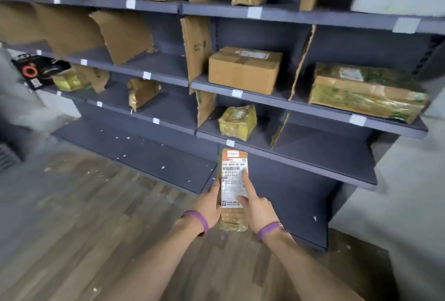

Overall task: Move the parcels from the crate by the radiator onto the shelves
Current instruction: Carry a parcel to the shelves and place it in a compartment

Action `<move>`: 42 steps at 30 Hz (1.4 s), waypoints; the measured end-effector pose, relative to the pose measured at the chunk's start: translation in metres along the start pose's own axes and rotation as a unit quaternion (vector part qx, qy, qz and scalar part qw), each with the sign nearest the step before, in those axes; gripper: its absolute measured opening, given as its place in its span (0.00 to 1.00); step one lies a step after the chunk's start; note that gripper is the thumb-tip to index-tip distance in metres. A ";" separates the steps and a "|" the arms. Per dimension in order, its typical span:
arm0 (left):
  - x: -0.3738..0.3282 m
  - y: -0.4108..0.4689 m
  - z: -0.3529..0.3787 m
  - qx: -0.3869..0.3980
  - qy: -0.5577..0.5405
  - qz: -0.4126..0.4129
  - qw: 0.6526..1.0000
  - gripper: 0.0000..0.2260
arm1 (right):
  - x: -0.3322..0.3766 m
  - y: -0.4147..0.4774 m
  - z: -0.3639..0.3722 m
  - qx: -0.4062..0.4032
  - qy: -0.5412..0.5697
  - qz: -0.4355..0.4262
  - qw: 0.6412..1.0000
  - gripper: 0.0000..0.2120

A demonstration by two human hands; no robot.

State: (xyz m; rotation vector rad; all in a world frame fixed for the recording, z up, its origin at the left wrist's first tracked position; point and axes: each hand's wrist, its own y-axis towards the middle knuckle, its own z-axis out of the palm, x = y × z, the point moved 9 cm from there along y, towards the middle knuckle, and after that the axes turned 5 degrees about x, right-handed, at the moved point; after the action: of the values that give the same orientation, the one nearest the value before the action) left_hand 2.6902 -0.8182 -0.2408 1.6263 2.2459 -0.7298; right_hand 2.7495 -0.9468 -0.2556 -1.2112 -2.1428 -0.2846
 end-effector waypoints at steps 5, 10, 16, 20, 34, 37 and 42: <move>0.094 -0.001 -0.049 -0.015 0.011 -0.045 0.999 0.33 | 0.069 0.047 0.063 0.035 -0.033 -0.014 0.999 0.32; 0.181 0.007 -0.091 -0.026 0.010 -0.063 0.998 0.32 | 0.133 0.086 0.119 0.052 -0.057 -0.018 0.997 0.32; 0.262 0.015 -0.132 -0.027 -0.017 -0.064 0.997 0.32 | 0.197 0.127 0.174 0.066 -0.071 -0.018 0.995 0.31; 0.301 0.027 -0.155 -0.034 -0.035 -0.061 0.997 0.30 | 0.232 0.158 0.199 0.074 -0.060 -0.021 0.995 0.31; 0.431 0.124 -0.262 -0.083 -0.040 -0.124 0.988 0.29 | 0.329 0.329 0.269 0.085 -0.048 -0.061 0.993 0.31; 0.456 0.152 -0.290 -0.084 -0.027 -0.119 0.989 0.29 | 0.356 0.374 0.285 0.092 -0.028 -0.063 0.993 0.31; 0.509 0.190 -0.331 -0.084 -0.034 -0.158 0.983 0.30 | 0.404 0.444 0.304 0.109 -0.034 -0.080 0.990 0.31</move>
State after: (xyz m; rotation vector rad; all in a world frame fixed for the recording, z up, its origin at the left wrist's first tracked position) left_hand 2.7237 -0.1832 -0.2616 1.1659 2.4683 -0.6367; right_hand 2.8394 -0.2810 -0.2870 -0.9393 -2.2665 -0.0759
